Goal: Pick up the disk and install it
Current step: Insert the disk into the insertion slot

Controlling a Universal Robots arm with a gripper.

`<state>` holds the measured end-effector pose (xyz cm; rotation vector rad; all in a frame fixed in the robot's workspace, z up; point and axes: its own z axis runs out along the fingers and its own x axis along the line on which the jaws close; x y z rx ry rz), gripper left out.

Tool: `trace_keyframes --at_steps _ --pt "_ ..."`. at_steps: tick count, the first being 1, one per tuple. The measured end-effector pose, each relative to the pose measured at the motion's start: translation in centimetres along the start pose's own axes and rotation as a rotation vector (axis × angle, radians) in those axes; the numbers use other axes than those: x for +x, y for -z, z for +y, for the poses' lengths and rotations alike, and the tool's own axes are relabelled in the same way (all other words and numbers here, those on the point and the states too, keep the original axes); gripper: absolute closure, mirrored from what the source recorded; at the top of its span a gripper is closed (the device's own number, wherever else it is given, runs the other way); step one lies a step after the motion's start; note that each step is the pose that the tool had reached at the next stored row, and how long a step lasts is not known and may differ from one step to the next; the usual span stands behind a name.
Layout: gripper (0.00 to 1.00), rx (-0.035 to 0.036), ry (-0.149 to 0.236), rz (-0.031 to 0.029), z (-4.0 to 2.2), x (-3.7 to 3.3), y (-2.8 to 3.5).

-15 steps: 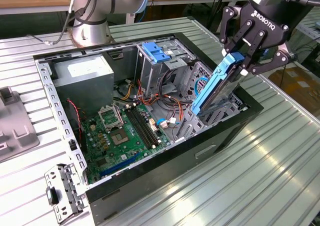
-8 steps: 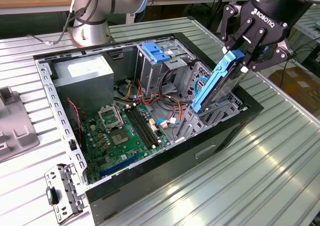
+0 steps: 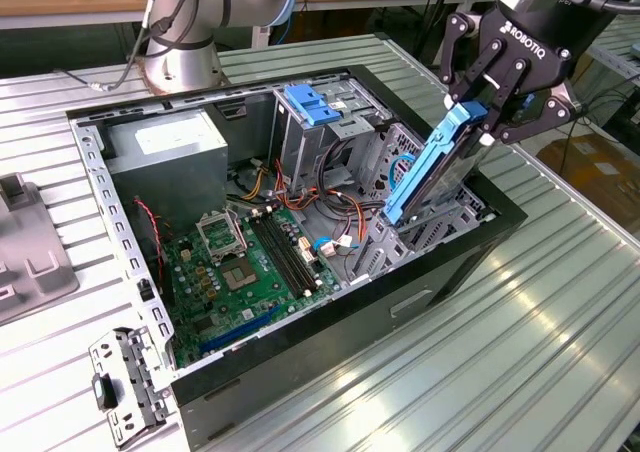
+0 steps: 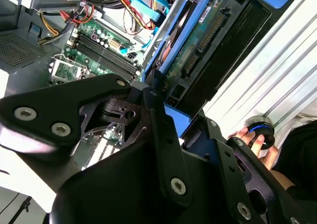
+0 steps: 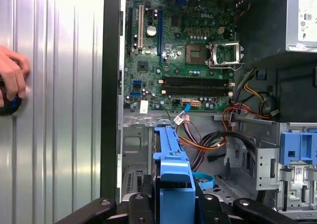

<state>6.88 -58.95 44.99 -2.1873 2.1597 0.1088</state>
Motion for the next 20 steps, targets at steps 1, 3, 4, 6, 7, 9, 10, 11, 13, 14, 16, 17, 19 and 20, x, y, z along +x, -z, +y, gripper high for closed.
trace_keyframes --at_steps 1,3,4,6,7,9,10,11,13,14,16,17,19,20 --pt "0.63 0.0000 0.000 0.0000 -0.03 0.01 -0.07" --pt "0.63 0.0000 0.000 0.0000 -0.04 0.04 -0.43" --pt "0.63 0.0000 0.000 0.0000 -0.04 0.06 -0.58" --pt "0.63 0.0000 0.000 0.0000 -0.04 0.08 -0.76" --pt "0.63 0.0000 0.000 -0.0001 -0.05 0.09 -0.86" --pt "0.63 0.0000 0.000 -0.0001 -0.05 0.11 -1.09" --pt "0.63 0.0000 0.000 0.0000 -0.05 0.12 -1.21" --pt "0.63 0.0000 0.000 0.0000 -0.05 0.13 -1.32" --pt "0.63 0.0000 0.000 0.0000 -0.05 0.15 -1.57" --pt "0.63 0.0000 0.000 0.0000 -0.05 0.17 -1.68" --pt "0.63 0.0000 0.000 -0.0001 -0.05 0.20 -2.01" --pt "0.63 0.0000 0.000 0.0000 -0.05 0.22 -2.22" --pt "0.63 0.0000 0.000 -0.0001 -0.05 0.23 -2.39" --pt "0.63 0.0000 0.000 -0.0001 -0.05 0.24 -2.47"
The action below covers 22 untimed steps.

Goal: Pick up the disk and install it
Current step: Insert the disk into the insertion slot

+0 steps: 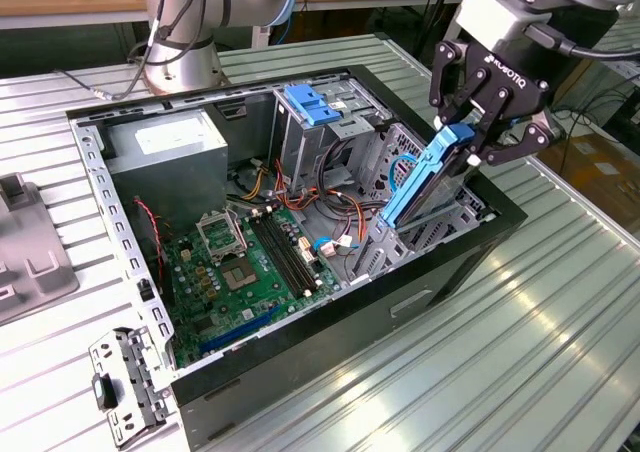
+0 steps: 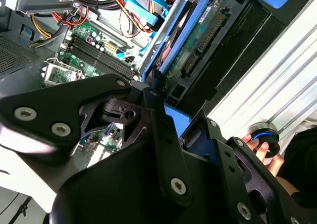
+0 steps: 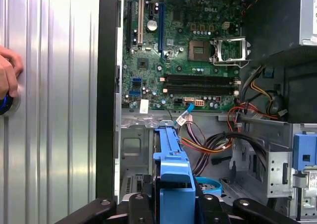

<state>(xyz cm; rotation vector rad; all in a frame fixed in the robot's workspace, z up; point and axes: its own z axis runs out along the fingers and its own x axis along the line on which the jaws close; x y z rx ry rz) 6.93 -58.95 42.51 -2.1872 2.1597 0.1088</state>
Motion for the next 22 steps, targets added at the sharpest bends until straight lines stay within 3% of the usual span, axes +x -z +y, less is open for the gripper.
trace_keyframes --at_steps 10,12,16,17,20,22 --pt "0.63 0.0000 0.000 0.0000 0.00 0.02 -0.26" --pt "0.55 0.0000 0.000 0.0000 0.00 0.03 -0.26" --pt "0.55 0.0000 0.000 0.0000 0.00 0.03 -0.28" --pt "0.57 0.0000 0.000 -0.0001 0.00 0.03 -0.29" --pt "0.76 0.0000 0.000 -0.0001 0.00 0.03 -0.30" --pt "0.82 0.0000 0.000 -0.0001 0.00 0.03 -0.30"
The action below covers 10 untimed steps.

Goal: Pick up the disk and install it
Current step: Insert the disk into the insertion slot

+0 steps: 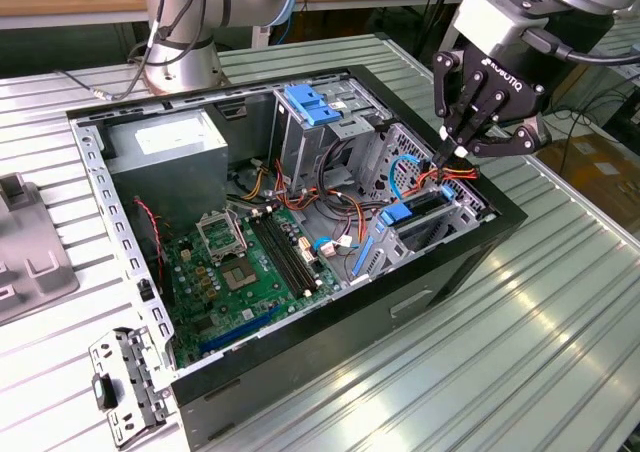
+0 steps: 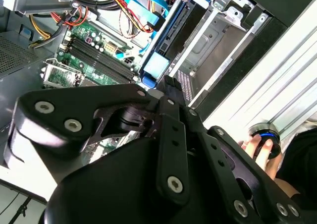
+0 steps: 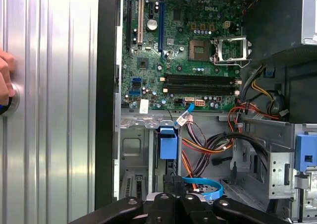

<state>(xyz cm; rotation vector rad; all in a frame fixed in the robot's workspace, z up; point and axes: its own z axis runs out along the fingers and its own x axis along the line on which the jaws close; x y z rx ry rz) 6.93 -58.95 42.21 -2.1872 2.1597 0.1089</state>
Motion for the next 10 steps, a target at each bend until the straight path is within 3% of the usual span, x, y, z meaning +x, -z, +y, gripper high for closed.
trace_keyframes --at_steps 2,8,10 --pt "0.89 0.0000 0.000 0.0000 0.00 0.00 -0.01" --pt "0.89 0.0000 0.000 0.0007 0.00 0.01 -0.06" --pt "0.89 0.0000 0.000 0.0046 -0.01 0.01 -0.05"
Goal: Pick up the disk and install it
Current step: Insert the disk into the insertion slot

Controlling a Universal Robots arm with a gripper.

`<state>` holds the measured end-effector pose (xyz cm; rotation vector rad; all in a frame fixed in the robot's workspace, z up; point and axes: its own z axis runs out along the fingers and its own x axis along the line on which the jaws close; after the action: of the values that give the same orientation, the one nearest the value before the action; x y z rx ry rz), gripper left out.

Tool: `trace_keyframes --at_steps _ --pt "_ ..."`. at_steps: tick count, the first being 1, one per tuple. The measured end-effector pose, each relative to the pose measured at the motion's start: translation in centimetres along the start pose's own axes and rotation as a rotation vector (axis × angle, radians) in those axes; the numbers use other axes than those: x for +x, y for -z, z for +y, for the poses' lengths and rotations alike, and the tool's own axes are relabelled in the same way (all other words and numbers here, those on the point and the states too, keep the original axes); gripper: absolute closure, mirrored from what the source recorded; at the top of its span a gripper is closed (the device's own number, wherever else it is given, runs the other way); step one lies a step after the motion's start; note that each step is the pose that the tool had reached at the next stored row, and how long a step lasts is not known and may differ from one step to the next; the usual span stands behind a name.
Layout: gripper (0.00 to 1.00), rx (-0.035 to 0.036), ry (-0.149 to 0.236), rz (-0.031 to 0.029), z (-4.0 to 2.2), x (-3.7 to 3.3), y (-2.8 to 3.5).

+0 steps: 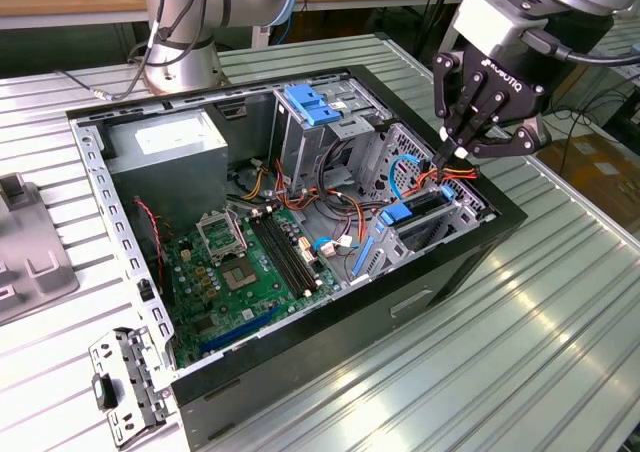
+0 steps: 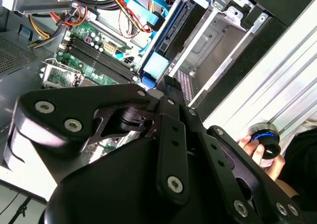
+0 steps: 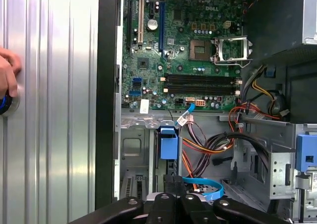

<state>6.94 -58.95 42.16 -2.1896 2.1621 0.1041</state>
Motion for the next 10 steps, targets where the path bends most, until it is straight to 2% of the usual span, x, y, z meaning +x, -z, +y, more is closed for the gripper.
trace_keyframes --at_steps 10 --pt "0.89 0.0000 0.000 0.0009 -0.19 0.03 -0.26"
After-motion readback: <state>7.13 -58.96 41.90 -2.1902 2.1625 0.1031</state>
